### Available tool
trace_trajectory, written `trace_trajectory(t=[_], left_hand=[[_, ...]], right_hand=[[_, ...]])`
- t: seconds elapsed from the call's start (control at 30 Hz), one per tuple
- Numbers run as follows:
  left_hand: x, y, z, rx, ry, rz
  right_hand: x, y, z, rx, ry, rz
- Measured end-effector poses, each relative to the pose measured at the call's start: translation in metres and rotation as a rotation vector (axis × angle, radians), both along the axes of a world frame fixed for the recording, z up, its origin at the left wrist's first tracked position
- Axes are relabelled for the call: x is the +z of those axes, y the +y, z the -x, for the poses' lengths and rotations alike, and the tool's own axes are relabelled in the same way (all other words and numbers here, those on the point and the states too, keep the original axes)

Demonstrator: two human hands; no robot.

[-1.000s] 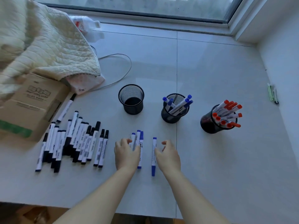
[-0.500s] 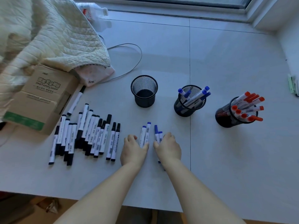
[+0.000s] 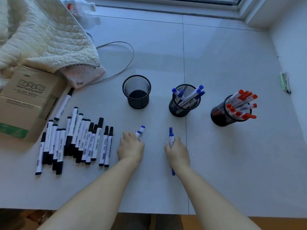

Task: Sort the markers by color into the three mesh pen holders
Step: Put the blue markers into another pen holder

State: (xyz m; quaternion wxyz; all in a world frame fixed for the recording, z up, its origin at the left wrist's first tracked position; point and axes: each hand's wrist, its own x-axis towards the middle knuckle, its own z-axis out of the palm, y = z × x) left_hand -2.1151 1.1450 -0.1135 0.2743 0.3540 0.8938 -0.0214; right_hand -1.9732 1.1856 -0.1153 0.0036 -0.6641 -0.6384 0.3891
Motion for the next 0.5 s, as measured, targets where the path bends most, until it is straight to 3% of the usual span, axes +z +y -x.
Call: trace_trajectory(t=[0.13, 0.27, 0.43, 0.5], left_hand=[[0.009, 0.008, 0.003, 0.103, -0.120, -0.007], [0.018, 0.017, 0.003, 0.116, -0.263, 0.018], [0.034, 0.034, -0.009, 0.266, -0.748, -0.110], [0.042, 0.044, -0.014, 0.236, -0.839, -0.182]], right_hand=[[0.010, 0.008, -0.017, -0.068, 0.031, 0.024], [0.041, 0.039, -0.027, -0.256, 0.139, -0.120], [0.088, 0.100, -0.026, -0.443, 0.444, -0.346], [0.100, 0.116, -0.024, -0.461, 0.527, -0.393]])
